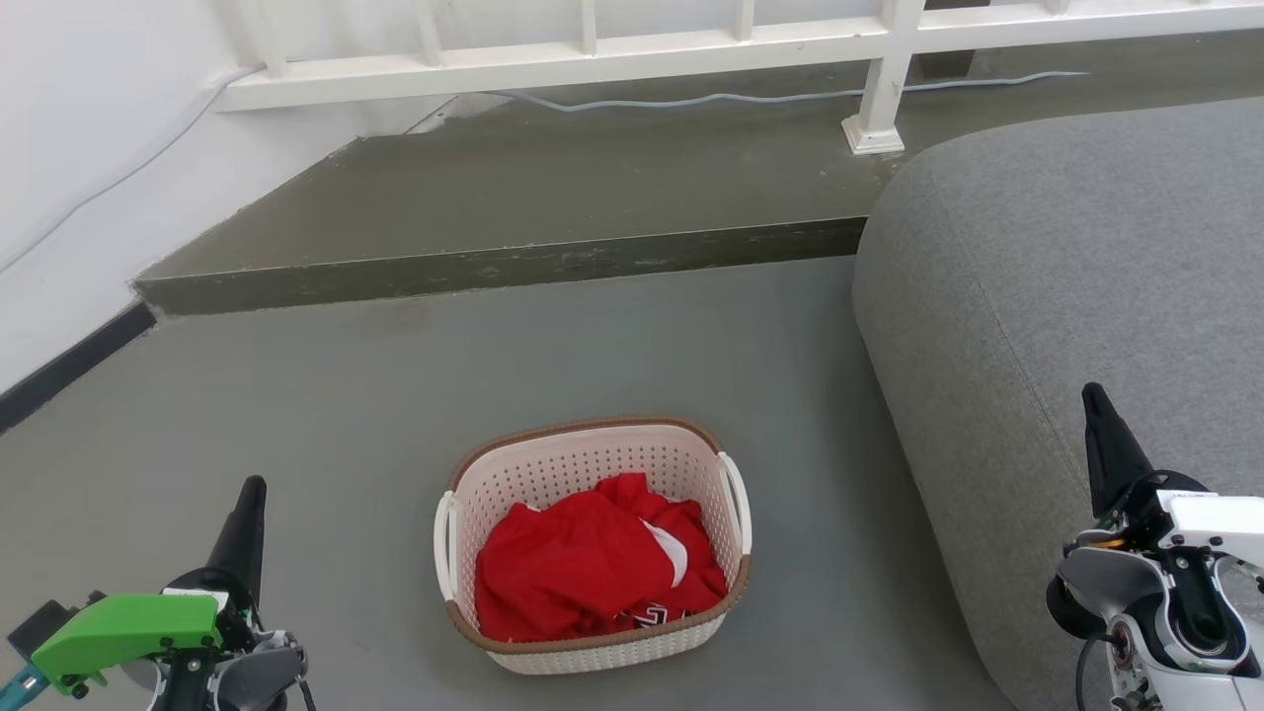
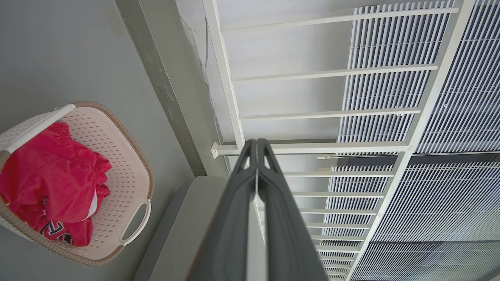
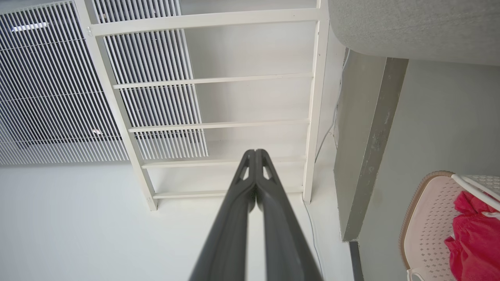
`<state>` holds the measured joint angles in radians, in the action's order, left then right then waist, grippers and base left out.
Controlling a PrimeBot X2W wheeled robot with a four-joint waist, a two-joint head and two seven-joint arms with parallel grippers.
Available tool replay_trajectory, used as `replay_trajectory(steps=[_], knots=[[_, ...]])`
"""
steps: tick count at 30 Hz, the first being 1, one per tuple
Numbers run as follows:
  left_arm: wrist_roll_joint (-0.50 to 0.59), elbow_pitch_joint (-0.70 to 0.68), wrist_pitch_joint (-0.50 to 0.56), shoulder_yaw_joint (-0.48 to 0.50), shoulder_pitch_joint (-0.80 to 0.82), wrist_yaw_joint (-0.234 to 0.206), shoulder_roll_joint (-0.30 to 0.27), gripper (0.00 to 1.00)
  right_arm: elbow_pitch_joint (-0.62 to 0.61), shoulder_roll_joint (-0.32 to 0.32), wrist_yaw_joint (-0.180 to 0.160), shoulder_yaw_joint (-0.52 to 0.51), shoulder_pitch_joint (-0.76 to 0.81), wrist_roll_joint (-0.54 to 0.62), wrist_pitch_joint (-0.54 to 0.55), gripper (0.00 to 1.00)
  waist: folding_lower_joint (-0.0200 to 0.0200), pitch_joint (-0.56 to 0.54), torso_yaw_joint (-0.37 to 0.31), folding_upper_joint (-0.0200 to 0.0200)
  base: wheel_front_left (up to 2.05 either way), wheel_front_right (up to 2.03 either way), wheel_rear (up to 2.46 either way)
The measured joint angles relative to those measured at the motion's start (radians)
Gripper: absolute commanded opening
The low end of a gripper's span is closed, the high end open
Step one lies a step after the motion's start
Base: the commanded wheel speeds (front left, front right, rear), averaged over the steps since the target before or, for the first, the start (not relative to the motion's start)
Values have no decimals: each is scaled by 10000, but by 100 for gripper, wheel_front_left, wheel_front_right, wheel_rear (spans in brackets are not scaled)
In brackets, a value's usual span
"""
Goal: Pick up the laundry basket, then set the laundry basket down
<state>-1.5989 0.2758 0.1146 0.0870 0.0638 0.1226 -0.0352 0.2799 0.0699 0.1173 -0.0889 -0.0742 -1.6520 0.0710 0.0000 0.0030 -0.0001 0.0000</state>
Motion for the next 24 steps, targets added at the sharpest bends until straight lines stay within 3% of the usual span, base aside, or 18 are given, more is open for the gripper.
replay_trajectory(steps=[24], knots=[[0, -2, 0, 0, 0, 2, 0, 0, 0, -29, 0, -17, 0, 13, 0, 0, 0, 0, 0, 0, 0, 0, 0]])
